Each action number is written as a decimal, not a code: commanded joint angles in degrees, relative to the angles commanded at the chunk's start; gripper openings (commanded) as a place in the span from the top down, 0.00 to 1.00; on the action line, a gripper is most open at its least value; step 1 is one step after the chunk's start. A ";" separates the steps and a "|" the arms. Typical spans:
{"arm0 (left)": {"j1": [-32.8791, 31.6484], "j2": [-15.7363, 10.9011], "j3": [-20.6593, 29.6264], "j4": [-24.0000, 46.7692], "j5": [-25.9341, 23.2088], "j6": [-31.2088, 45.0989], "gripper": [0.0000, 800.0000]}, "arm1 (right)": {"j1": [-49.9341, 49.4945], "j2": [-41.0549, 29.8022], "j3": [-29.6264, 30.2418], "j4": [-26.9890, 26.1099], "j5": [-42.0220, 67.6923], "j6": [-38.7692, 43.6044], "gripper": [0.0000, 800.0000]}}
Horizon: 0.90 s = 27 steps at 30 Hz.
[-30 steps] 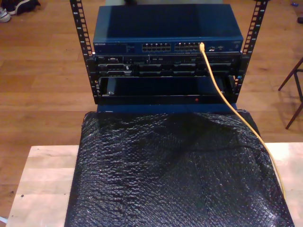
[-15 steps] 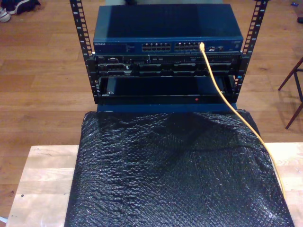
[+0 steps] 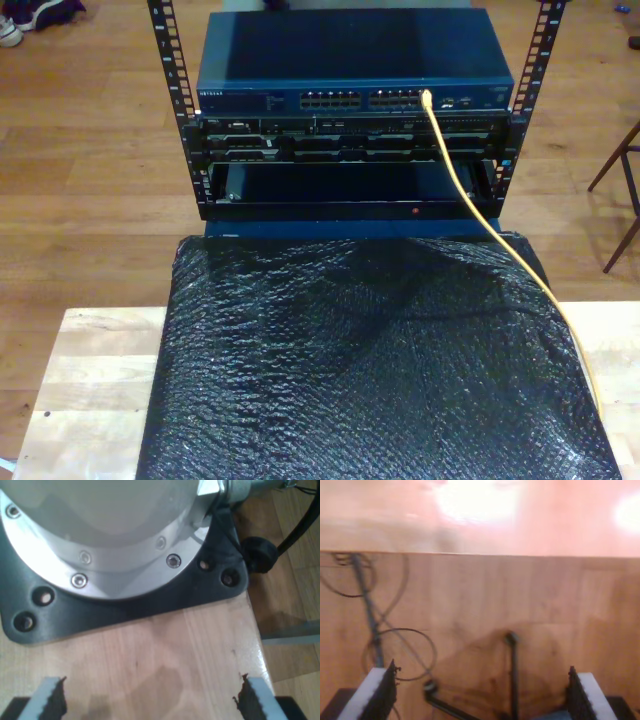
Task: Grab the cable and plug it in
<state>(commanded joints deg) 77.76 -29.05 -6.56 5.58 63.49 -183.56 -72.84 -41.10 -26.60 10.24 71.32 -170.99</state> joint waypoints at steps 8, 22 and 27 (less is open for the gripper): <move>0.00 0.00 0.09 0.00 0.00 0.00 0.00 | -5.27 -0.53 3.78 -2.73 0.00 -8.00 0.00; 0.00 0.00 0.09 0.00 0.00 0.00 0.00 | -9.58 -1.58 15.12 -2.99 -5.54 -10.11 0.00; 0.00 0.00 0.00 0.00 0.00 0.00 0.00 | -9.58 -1.67 17.76 -3.08 -9.93 -10.02 0.00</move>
<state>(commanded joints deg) 77.76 -29.05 -6.56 5.58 63.49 -183.56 -82.42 -42.77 -8.85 7.16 61.38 -181.01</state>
